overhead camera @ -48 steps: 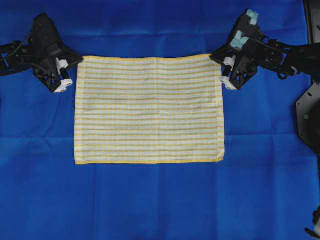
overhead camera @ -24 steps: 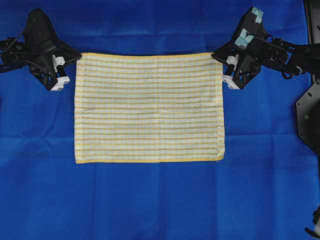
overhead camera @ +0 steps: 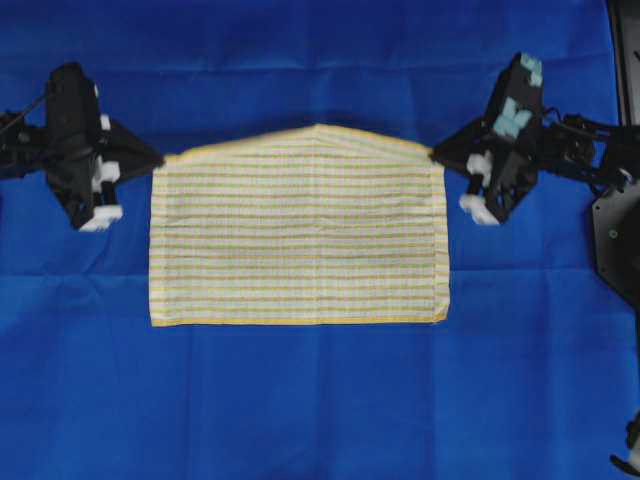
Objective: Fold the yellow towel.
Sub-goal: 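Lift the far corners and fold them toward the near edge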
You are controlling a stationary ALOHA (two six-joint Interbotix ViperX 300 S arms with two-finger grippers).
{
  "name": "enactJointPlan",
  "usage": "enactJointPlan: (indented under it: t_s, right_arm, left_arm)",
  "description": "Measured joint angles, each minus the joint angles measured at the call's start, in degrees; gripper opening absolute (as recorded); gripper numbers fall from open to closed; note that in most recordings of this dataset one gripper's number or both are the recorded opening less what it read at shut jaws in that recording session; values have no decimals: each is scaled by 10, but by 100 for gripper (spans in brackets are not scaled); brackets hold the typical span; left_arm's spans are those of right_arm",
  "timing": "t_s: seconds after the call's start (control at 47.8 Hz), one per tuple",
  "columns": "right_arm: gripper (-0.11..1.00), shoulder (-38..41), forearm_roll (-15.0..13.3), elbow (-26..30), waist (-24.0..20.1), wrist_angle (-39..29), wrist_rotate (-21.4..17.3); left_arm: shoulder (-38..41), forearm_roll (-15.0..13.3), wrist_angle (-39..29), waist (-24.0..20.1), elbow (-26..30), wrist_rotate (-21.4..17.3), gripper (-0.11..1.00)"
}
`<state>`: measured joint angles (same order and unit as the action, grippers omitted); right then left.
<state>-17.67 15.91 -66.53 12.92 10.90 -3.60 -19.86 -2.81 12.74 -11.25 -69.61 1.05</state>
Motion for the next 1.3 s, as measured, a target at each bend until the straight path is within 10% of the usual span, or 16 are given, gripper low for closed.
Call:
enactJointPlan:
  t_s: [0.649, 1.297]
  right_arm:
    - [4, -21, 124, -12, -241, 1, -1]
    - [6, 13, 127, 10, -275, -11, 2]
  left_arm:
    - [-44, -1, 0, 236, -24, 163, 2]
    - [-1, -1, -26, 249, -2, 169, 3]
